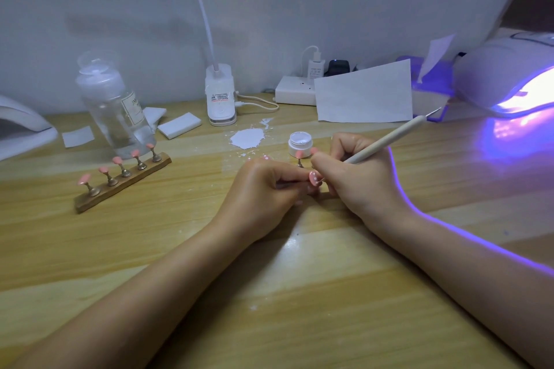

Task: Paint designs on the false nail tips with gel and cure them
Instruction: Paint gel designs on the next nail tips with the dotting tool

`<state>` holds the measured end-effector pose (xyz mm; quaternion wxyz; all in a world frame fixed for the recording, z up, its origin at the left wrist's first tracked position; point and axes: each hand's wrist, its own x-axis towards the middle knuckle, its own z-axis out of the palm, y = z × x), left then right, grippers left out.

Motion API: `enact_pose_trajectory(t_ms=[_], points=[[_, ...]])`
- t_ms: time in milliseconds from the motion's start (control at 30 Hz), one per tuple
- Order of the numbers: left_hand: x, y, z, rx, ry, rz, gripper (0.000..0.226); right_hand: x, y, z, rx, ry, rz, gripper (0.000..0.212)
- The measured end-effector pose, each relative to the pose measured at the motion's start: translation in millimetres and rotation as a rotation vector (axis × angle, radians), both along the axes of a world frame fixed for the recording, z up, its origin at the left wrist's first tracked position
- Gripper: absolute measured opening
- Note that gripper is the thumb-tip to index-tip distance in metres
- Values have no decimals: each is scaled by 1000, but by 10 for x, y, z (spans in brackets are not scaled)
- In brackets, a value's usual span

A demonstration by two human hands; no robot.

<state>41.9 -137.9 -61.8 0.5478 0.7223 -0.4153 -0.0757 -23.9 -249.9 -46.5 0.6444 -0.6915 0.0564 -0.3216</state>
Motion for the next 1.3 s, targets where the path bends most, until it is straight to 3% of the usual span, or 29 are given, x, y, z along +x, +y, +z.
enact_pose_trajectory(t_ms=[1300], points=[[-29,3,31,24,2,11,15,-2,2,1,13,6,23,50]])
